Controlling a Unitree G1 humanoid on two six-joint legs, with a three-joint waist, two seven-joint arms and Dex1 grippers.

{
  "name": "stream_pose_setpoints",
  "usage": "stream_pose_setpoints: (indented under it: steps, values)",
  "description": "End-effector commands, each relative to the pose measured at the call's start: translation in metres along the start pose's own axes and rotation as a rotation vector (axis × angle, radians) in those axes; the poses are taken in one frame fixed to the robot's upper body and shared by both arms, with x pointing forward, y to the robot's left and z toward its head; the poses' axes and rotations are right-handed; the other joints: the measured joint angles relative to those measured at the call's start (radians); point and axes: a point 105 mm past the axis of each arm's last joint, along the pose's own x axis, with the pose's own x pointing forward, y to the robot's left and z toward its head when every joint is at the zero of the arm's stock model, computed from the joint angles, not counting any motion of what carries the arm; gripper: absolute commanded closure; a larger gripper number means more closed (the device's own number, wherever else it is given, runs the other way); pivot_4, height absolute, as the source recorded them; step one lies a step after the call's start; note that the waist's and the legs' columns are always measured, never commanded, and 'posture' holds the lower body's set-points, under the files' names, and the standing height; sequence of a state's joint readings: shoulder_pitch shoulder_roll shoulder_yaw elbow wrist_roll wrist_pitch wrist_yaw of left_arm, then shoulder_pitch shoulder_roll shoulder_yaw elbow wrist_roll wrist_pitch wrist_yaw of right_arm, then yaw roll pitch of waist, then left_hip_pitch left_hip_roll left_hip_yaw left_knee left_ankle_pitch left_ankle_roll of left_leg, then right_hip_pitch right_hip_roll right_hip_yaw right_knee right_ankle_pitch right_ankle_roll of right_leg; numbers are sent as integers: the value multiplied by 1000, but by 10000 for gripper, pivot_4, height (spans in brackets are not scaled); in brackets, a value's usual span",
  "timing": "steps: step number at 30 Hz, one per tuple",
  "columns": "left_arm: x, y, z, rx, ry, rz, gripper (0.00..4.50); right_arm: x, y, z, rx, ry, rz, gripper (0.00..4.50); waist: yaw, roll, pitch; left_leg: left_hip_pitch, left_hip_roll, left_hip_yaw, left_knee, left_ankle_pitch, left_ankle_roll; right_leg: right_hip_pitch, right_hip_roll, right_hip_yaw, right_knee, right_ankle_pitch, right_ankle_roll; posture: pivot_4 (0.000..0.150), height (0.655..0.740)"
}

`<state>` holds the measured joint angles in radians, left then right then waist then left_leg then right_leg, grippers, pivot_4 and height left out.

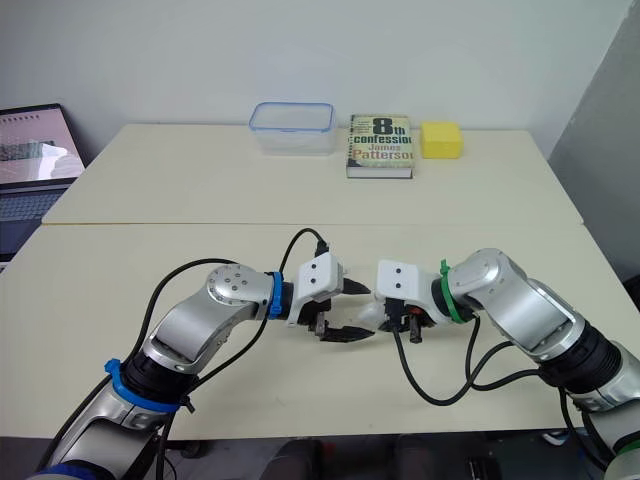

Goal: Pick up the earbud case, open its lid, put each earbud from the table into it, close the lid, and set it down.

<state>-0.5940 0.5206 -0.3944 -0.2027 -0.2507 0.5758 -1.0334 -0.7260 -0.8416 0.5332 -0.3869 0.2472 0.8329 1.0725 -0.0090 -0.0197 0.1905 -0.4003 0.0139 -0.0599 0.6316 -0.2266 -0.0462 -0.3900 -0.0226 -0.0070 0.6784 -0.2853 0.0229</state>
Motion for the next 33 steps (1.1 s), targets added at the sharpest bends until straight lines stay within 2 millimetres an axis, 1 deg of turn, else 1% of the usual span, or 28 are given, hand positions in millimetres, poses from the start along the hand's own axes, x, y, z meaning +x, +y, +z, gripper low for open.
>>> stream_pose_setpoints:
  steps: [1, 5, 7, 18, 28, 33]
  values:
    - [0, 0, 9, 34, -32, 7, 18657, -7, -3, 7, -28, -27, -24, 37113, 0, 0, 0, 0, 0, 0, 0, 0, 0, 0, 0, 0, 0, 0, 0, 1500, 7400]
    - [1, -2, 8, 30, -31, -6, 31569, -7, -2, 8, -30, -29, -22, 37113, 0, 0, 0, 0, 0, 0, 0, 0, 0, 0, 0, 0, 0, 0, 0, 1500, 7400]
    - [1, -4, 7, 29, -27, -13, 36482, -7, -2, 9, -33, -32, -24, 37113, 0, 0, 0, 0, 0, 0, 0, 0, 0, 0, 0, 0, 0, 0, 0, 1500, 7400]
    - [-3, -11, -1, 10, -1, -43, 36548, -9, -2, 17, -68, -63, -18, 37114, 0, 0, 0, 0, 0, 0, 0, 0, 0, 0, 0, 0, 0, 0, 0, 1500, 7400]
    - [-3, -11, -5, 12, 11, -49, 36548, -13, -2, 23, -74, -71, -13, 37114, 0, 0, 0, 0, 0, 0, 1, 0, 0, 0, 0, 0, 1, 0, 0, 1500, 7400]
    - [-4, -9, -6, 5, 5, -43, 36734, -15, 2, 26, -66, -78, 13, 37114, 0, 0, 0, 0, 0, 0, 1, 0, 0, 0, 0, 0, 1, 0, 0, 1500, 7400]
